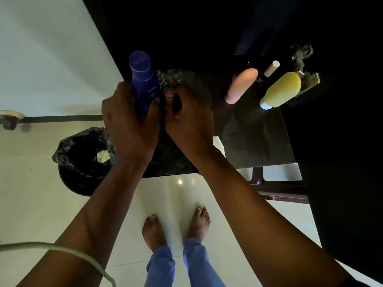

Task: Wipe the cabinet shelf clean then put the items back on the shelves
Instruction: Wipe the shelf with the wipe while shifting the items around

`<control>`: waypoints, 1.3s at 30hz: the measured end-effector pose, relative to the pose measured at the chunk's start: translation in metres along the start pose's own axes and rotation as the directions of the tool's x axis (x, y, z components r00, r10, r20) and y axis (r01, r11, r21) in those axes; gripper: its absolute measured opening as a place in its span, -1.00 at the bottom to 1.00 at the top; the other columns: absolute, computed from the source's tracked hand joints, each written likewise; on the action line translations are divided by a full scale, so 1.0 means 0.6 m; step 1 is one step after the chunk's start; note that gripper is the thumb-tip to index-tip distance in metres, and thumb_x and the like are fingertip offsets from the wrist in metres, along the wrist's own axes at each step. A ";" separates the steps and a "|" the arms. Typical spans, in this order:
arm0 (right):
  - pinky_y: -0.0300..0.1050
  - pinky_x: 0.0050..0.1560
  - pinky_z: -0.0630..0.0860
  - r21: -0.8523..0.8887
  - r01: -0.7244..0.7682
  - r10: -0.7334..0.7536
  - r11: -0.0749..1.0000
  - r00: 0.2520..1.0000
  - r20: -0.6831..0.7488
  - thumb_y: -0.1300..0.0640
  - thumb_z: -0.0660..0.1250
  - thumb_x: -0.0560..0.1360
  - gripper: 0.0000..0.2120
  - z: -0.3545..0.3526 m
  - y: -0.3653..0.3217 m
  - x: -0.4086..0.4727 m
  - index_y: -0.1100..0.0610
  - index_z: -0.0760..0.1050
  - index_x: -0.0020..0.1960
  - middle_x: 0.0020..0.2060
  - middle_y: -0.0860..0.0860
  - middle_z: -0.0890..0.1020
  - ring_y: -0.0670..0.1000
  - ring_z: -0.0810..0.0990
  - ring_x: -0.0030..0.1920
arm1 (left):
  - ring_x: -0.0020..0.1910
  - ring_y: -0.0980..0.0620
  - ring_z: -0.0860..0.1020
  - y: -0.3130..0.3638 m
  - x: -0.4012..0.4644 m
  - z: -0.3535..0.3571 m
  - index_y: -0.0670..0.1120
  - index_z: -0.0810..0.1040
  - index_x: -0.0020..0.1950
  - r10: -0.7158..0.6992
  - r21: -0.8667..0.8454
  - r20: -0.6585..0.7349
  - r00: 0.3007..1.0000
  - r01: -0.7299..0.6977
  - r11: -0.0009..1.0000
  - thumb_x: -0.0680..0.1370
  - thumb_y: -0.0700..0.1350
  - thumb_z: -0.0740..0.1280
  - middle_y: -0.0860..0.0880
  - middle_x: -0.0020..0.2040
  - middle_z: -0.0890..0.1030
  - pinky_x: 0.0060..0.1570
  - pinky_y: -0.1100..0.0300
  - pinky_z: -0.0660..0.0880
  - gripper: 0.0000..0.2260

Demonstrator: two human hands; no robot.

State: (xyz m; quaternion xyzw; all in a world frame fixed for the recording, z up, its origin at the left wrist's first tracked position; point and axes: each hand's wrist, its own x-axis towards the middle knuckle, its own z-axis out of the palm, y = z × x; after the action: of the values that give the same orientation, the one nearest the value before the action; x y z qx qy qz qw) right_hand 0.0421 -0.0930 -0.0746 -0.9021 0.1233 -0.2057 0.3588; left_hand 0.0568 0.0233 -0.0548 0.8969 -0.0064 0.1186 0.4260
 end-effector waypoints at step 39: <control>-0.02 -0.32 0.66 -0.105 -0.436 0.388 0.894 0.869 -0.307 0.17 0.35 0.66 -0.45 -0.256 0.152 -0.075 0.00 0.19 0.57 -0.29 -0.19 0.52 -0.09 0.63 -0.37 | 0.20 -0.02 0.63 0.146 -0.132 0.179 -0.14 0.57 0.36 0.271 -0.212 0.338 0.901 -0.207 0.955 0.52 -0.09 0.48 -0.05 0.26 0.67 0.19 -0.07 0.57 -0.58</control>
State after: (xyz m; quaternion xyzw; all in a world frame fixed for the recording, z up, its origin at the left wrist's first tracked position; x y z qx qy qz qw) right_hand -0.0752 -0.2330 -0.0500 -0.8441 0.3798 -0.2373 0.2950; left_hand -0.0076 -0.1216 -0.0708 0.8558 -0.2056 0.0012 0.4748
